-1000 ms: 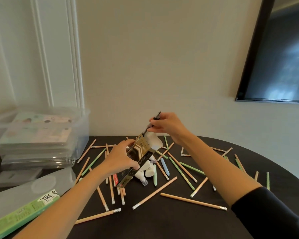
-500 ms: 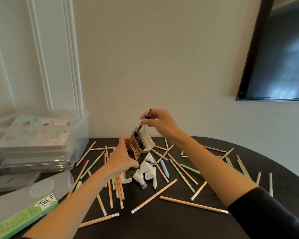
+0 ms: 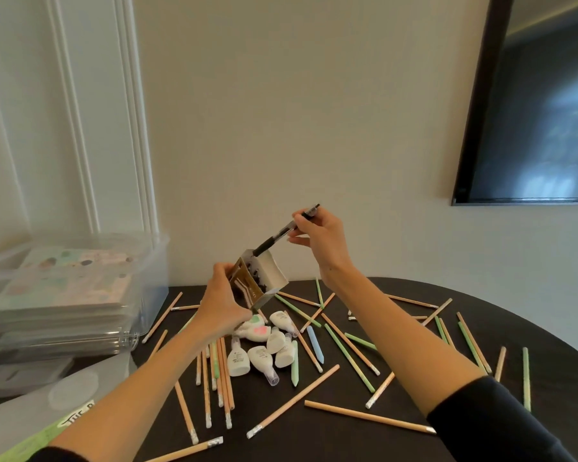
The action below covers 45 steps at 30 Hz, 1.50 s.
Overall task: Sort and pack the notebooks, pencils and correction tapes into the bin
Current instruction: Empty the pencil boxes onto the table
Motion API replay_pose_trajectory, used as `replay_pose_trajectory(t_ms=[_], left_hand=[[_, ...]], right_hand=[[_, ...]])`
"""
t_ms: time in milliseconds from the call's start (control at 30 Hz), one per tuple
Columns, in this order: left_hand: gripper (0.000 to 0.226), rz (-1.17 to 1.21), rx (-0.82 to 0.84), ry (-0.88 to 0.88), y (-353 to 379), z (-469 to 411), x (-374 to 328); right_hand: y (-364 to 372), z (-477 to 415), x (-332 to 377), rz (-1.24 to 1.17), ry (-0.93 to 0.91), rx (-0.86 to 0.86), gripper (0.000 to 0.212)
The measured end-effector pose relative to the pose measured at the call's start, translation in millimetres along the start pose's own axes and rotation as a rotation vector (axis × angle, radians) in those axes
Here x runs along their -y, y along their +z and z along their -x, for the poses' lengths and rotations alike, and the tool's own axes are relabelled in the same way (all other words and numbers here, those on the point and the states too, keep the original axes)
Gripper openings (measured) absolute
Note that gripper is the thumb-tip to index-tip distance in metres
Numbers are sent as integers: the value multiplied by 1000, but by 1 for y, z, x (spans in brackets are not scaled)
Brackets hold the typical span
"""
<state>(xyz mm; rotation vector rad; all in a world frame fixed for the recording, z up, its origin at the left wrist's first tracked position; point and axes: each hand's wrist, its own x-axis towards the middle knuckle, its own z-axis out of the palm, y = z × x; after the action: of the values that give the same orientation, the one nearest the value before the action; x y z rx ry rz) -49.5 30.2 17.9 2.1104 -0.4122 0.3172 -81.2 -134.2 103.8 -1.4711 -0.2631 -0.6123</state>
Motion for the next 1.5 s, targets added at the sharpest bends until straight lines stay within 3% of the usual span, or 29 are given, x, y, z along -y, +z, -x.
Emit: replay_pose_trajectory(t_ms=[233, 633, 767, 967, 1100, 1200, 1333, 1500], left_hand=[[77, 27, 84, 8, -6, -1, 2], [77, 190, 223, -42, -6, -5, 2], [77, 196, 241, -42, -3, -6, -4], [72, 222, 289, -25, -3, -6, -16], [70, 209, 312, -53, -5, -3, -13], [69, 207, 293, -68, -6, 0, -9], [69, 197, 297, -49, -4, 1, -14], [69, 152, 294, -62, -4, 3, -16]], right_hand=[[2, 5, 1, 61, -57, 109, 11], [12, 8, 0, 206, -183, 150, 9], [14, 5, -4, 401, -182, 192, 3], [13, -6, -12, 758, -200, 371, 13], [10, -5, -18, 684, -154, 372, 17], [9, -3, -17, 592, -160, 296, 7], [12, -5, -18, 826, -191, 354, 9], [15, -8, -9, 916, -184, 461, 15]])
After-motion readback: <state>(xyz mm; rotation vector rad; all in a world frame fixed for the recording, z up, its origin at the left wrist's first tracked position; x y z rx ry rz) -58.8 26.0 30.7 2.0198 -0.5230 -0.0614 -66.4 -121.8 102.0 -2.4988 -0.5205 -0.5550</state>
